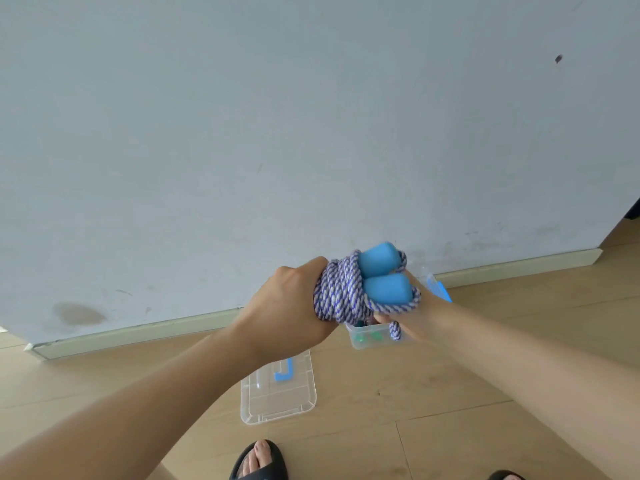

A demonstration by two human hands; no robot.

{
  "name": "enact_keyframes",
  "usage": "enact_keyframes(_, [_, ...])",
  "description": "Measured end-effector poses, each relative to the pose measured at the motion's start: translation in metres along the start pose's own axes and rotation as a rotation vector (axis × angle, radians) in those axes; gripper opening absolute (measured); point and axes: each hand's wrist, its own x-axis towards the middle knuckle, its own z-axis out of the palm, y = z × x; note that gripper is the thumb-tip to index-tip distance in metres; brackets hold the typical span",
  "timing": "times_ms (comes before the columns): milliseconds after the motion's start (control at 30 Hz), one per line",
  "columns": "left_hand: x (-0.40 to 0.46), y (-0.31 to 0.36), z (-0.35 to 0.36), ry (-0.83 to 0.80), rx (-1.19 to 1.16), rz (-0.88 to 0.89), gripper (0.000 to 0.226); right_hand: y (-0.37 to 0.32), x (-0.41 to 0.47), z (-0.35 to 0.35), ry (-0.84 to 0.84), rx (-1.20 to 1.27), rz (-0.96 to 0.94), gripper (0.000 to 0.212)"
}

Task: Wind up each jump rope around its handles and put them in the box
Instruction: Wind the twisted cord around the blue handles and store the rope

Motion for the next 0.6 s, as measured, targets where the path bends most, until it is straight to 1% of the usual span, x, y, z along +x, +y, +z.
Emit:
enact_keyframes(100, [0.006, 0.003, 0.001, 0.030, -0.038, -0.090, 0.017, -0.005, -0.007, 0.015, 0.115, 0.029, 0.036, 0.042])
enact_keyframes(200, [0.008, 0.001, 0.006, 0.034, -0.068, -0.185, 0.014, -0.010, -0.012, 0.023, 0.157, 0.079, 0.106, 0.034])
enact_keyframes(300, [0.012, -0.002, 0.011, 0.000, -0.062, -0.269, 0.012, -0.009, -0.018, 0.025, 0.166, 0.167, 0.170, 0.031])
enact_keyframes(400, [0.018, -0.008, 0.014, -0.001, -0.029, -0.362, 0.011, -0.009, -0.024, 0.026, 0.171, 0.144, 0.178, 0.031])
enact_keyframes(500, [0.020, -0.016, 0.016, -0.011, 0.071, -0.421, 0.014, -0.010, -0.029, 0.026, 0.153, 0.145, 0.206, 0.028])
enact_keyframes(600, [0.018, -0.013, 0.018, 0.008, 0.115, -0.424, 0.019, -0.012, -0.029, 0.022, 0.125, 0.307, 0.254, 0.026])
